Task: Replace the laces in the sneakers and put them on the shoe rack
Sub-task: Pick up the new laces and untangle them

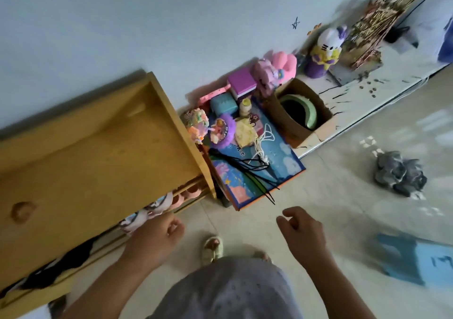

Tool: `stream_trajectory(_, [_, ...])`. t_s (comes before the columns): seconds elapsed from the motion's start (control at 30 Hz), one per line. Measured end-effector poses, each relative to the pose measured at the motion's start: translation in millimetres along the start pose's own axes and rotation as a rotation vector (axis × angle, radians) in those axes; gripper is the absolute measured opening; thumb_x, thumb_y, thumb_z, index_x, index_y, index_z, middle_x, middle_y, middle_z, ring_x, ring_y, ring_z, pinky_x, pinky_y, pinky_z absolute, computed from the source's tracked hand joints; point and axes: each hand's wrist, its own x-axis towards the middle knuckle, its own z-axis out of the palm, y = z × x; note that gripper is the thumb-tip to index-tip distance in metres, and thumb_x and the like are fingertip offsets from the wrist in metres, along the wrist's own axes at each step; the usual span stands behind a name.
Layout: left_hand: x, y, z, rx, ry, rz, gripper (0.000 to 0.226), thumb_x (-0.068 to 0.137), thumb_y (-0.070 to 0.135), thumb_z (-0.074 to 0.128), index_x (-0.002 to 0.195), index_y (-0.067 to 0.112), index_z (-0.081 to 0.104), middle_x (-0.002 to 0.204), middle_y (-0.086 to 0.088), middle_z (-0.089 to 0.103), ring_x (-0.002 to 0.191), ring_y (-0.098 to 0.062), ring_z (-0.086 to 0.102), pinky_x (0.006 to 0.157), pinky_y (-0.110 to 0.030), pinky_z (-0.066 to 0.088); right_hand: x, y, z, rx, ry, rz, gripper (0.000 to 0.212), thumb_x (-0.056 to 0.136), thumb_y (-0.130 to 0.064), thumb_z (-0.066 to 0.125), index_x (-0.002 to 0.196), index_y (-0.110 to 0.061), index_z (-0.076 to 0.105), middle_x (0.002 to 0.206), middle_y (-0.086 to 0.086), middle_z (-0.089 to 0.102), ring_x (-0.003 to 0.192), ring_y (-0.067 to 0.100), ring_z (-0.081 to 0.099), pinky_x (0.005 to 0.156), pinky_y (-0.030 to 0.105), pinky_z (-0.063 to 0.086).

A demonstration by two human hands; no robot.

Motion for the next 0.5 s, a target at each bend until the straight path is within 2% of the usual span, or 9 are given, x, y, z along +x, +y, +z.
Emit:
stream_trajectory(0.13, [35.1, 28.4, 12.0, -0.001, -0.054, 0.015, 0.013, 0.09, 0.034, 0.055, 0.087, 0.023, 0.06, 0.084, 0.006, 0.065, 0.082, -0.011, 0.059, 0.072, -0.028, 0.046, 56.4, -5.5, 5.2, -0.01, -0.026, 0.021, 0.018, 0.088, -0.025, 0.058, 0.102, -0.015, 0.063, 0.06, -0.01, 0.051, 0.072, 0.017, 0.05, 0.066, 0.025, 0.035])
stream_trajectory(0.3, [69.0, 67.7, 33.2, -0.057, -0.123, -0.006, 0.013, 0.09, 0.036, 0.055, 0.078, 0.031, 0.051, 0.081, 0.013, 0.059, 0.083, -0.009, 0.057, 0.076, -0.028, 0.045, 128.3, -2.8, 12.8, -0.049, -0.091, 0.031, 0.019, 0.088, -0.029, 0.056, 0.101, -0.017, 0.063, 0.085, 0.005, 0.066, 0.086, 0.025, 0.058, 0.07, 0.026, 0.039])
stream_trajectory(0.43, [94.9, 93.1, 49.5, -0.14, -0.117, -0.069, 0.012, 0.087, 0.037, 0.058, 0.077, 0.034, 0.053, 0.079, 0.012, 0.062, 0.075, -0.003, 0.057, 0.073, -0.027, 0.046, 183.6, -1.3, 16.6, -0.117, -0.155, -0.009, 0.019, 0.09, -0.029, 0.052, 0.099, -0.014, 0.061, 0.096, 0.009, 0.065, 0.091, 0.027, 0.058, 0.074, 0.03, 0.044])
stream_trajectory(0.5, [108.4, 103.6, 57.6, -0.177, -0.117, -0.104, 0.01, 0.087, 0.038, 0.058, 0.079, 0.035, 0.055, 0.082, 0.015, 0.064, 0.078, 0.002, 0.058, 0.075, -0.026, 0.047, 213.4, 1.7, 21.3, -0.135, -0.169, -0.038, 0.02, 0.092, -0.027, 0.05, 0.099, -0.012, 0.061, 0.1, 0.01, 0.065, 0.092, 0.026, 0.058, 0.074, 0.029, 0.042])
